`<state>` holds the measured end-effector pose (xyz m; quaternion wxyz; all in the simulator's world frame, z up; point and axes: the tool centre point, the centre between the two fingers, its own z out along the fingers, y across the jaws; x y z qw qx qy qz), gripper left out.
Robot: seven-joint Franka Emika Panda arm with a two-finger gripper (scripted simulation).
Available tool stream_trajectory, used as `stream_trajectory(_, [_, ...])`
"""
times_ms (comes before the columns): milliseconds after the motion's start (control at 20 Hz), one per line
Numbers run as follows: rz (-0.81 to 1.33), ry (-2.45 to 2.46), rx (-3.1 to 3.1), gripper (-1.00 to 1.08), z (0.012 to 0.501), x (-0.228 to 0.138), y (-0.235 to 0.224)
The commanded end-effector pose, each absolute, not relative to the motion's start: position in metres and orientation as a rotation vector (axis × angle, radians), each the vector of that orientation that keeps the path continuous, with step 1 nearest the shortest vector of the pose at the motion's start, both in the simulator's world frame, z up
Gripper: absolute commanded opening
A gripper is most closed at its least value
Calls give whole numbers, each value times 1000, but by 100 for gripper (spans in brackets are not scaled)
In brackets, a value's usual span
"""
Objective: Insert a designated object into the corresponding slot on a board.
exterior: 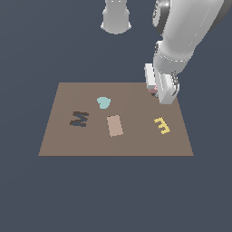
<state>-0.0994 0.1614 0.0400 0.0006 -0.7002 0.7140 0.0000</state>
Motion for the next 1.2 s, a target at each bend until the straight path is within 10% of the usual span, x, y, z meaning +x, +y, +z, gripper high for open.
stream_trajectory(0, [0,2279,-2161,-100,40,-94,167])
stream_trajectory(1150, [3,2328,-2106,-100,31,-85,174])
